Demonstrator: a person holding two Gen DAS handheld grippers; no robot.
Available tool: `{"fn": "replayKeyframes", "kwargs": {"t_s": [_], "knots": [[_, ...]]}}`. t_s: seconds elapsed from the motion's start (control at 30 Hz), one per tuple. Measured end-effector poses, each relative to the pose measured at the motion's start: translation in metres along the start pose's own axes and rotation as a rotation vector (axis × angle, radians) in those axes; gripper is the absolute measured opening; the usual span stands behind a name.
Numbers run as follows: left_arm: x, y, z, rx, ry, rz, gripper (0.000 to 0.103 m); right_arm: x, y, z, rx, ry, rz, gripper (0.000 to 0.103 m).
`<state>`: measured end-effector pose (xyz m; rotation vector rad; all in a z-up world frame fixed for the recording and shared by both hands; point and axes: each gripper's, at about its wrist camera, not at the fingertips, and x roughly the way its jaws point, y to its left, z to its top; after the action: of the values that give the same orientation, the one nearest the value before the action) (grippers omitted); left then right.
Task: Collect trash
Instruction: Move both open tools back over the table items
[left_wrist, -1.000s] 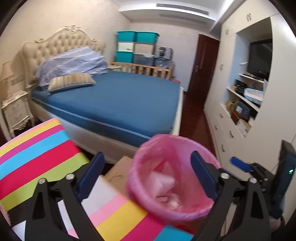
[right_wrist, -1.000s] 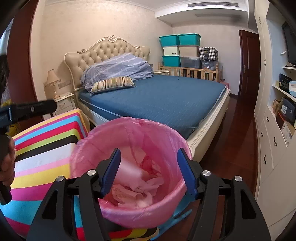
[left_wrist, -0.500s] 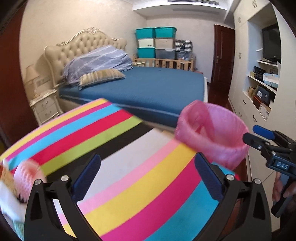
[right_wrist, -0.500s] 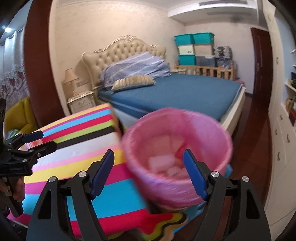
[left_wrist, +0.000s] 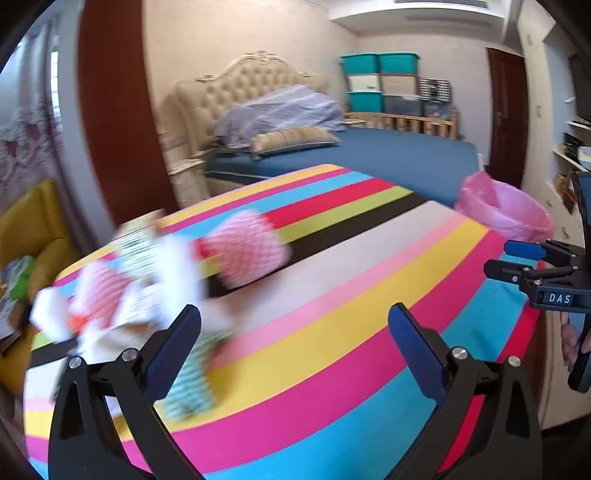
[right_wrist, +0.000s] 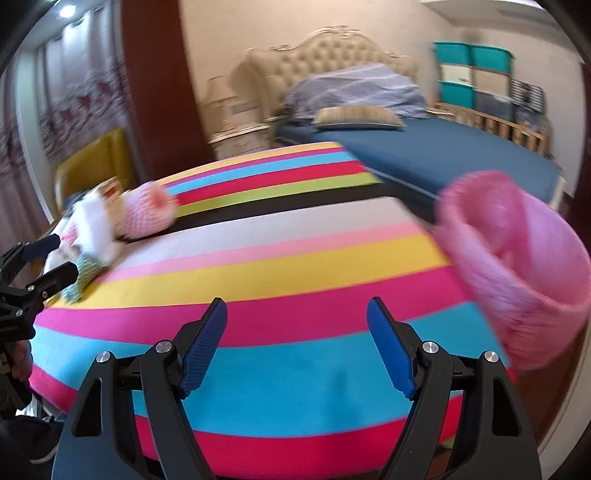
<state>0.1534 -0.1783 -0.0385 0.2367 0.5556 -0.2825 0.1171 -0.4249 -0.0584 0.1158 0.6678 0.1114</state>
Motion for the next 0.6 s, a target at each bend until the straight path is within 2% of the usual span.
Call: {"fn": "replayKeyframes", "kwargs": {"t_s": [0.23,0.47,0.6], "knots": [[-0.046,0.081,-0.035,-0.085,0.028,0.165,0.098,0.016,0.087,0.005,-0.108,0.02,0.11,0.074],[-0.073,0.135,-0.062,-0.09,0.051,0.335,0.098,0.033,0.158,0.016,-0.183,0.06,0.203,0.074],[-0.083,0.177,-0.076,-0.179,0.058,0.377,0.098,0.045,0.195,0.021,-0.227,0.083,0.243,0.074]]}}
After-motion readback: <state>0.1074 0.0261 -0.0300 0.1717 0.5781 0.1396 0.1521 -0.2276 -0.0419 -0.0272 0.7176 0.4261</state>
